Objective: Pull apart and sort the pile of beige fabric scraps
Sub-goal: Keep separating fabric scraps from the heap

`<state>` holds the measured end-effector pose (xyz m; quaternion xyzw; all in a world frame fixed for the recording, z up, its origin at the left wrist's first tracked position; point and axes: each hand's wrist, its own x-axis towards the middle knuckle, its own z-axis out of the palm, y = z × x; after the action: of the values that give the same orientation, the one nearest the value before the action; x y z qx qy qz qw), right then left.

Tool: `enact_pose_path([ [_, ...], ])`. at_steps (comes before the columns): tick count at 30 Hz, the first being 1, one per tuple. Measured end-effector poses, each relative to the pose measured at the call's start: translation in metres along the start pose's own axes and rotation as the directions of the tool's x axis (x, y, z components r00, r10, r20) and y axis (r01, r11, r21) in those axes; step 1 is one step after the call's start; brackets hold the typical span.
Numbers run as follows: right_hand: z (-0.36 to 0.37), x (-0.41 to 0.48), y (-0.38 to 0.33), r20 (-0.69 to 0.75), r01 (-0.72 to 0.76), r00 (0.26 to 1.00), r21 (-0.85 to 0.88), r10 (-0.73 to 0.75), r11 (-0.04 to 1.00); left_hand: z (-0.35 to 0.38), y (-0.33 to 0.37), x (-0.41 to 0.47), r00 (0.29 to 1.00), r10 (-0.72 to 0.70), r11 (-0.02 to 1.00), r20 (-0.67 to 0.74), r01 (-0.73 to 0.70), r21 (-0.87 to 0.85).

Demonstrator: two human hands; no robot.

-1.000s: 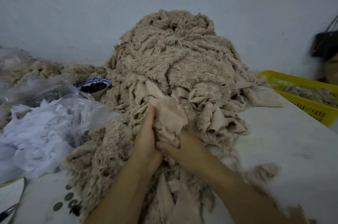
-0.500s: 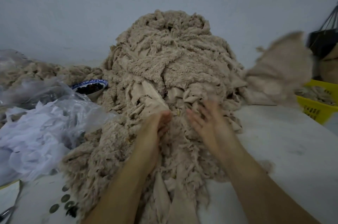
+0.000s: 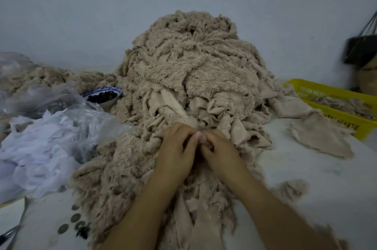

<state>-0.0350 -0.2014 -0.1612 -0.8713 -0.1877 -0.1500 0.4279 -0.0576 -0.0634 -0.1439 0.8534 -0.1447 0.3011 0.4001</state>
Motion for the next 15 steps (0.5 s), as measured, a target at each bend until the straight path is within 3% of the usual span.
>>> enact_pose_path([
  [2,-0.009,0.000,-0.003,-0.117,-0.059,0.990,0.190,0.082,0.980,0.002,0.002,0.001,0.999,0.009,0.999,0.035,-0.008,-0.039],
  [4,-0.016,-0.001,-0.006,-0.128,-0.116,0.975,0.413,0.183,0.903,0.002,-0.002,0.002,0.975,-0.102,0.992,0.199,0.115,-0.053],
  [6,-0.017,-0.002,-0.007,-0.132,-0.124,0.971,0.438,0.200,0.890,0.003,-0.008,0.001,0.895,-0.237,0.969,0.378,0.243,0.030],
  [7,-0.017,-0.002,-0.008,-0.155,-0.129,0.965,0.424,0.212,0.896,0.003,-0.011,0.001,0.879,-0.273,0.962,0.391,0.263,0.080],
  [8,-0.018,-0.001,-0.007,-0.179,-0.136,0.957,0.416,0.227,0.899,0.002,-0.013,0.000,0.895,-0.297,0.955,0.332,0.281,0.096],
  [10,-0.021,0.000,-0.003,-0.227,-0.169,0.931,0.422,0.284,0.891,-0.005,-0.015,0.001,0.906,-0.403,0.909,0.129,0.413,-0.062],
  [13,-0.025,-0.001,0.001,-0.265,-0.201,0.906,0.417,0.329,0.887,-0.015,-0.017,0.009,0.783,-0.616,0.725,-0.082,0.523,-0.449],
  [15,-0.022,-0.003,-0.004,-0.246,-0.198,0.918,0.392,0.309,0.898,-0.015,-0.014,0.013,0.661,-0.746,0.567,-0.081,0.565,-0.600],
])
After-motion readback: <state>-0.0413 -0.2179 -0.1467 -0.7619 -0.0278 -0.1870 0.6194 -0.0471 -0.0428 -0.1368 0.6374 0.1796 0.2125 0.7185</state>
